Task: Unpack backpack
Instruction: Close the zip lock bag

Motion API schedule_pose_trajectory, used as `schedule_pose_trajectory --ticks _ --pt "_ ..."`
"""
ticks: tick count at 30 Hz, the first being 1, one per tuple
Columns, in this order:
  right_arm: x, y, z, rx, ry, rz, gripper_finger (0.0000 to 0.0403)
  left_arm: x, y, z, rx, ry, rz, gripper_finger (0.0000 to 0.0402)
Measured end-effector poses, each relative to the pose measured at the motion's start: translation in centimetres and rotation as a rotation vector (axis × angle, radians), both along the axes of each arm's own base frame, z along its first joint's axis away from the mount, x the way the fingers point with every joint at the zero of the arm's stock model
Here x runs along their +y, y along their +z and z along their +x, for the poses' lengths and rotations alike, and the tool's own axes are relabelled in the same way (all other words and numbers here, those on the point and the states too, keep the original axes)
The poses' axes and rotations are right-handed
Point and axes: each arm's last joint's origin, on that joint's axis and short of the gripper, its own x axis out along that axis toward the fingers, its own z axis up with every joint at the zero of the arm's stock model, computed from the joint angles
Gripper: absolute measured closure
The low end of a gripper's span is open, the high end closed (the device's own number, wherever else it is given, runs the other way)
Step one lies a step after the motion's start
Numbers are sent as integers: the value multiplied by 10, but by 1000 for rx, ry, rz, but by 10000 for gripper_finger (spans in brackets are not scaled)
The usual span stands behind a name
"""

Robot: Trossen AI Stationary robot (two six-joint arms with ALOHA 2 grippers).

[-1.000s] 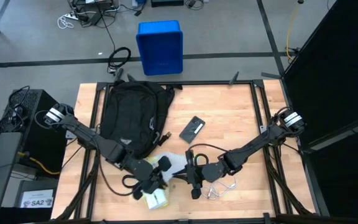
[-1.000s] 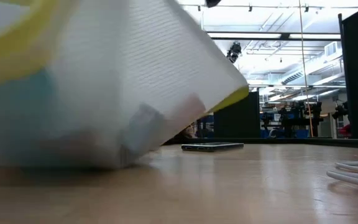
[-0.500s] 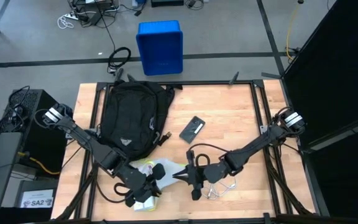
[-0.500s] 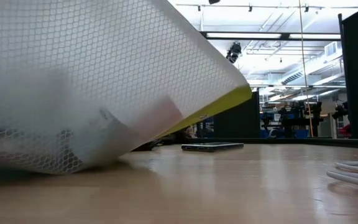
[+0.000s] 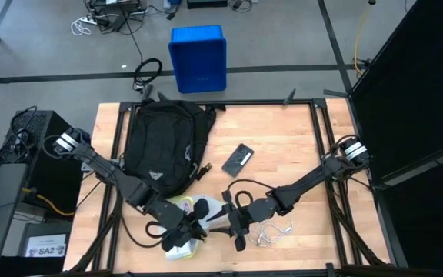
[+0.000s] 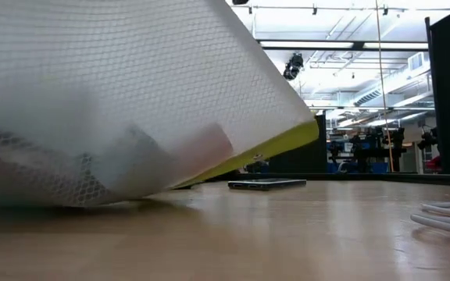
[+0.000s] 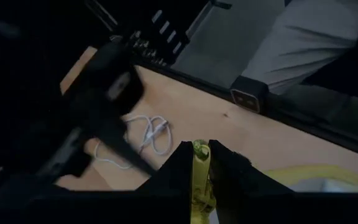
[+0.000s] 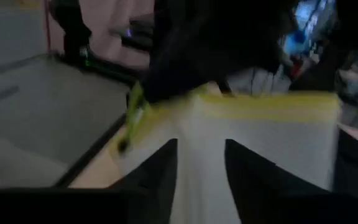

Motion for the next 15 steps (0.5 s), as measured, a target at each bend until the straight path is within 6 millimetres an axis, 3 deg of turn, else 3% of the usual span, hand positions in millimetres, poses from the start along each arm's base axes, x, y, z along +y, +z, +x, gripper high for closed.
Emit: schedule_pose_trajectory --ticks 7,15 --pt "-9 0 9 -35 5 11 221 12 0 13 -14 -25 -29 384" --pt "-9 14 18 -47 75 2 227 19 4 20 -70 -93 -58 384"
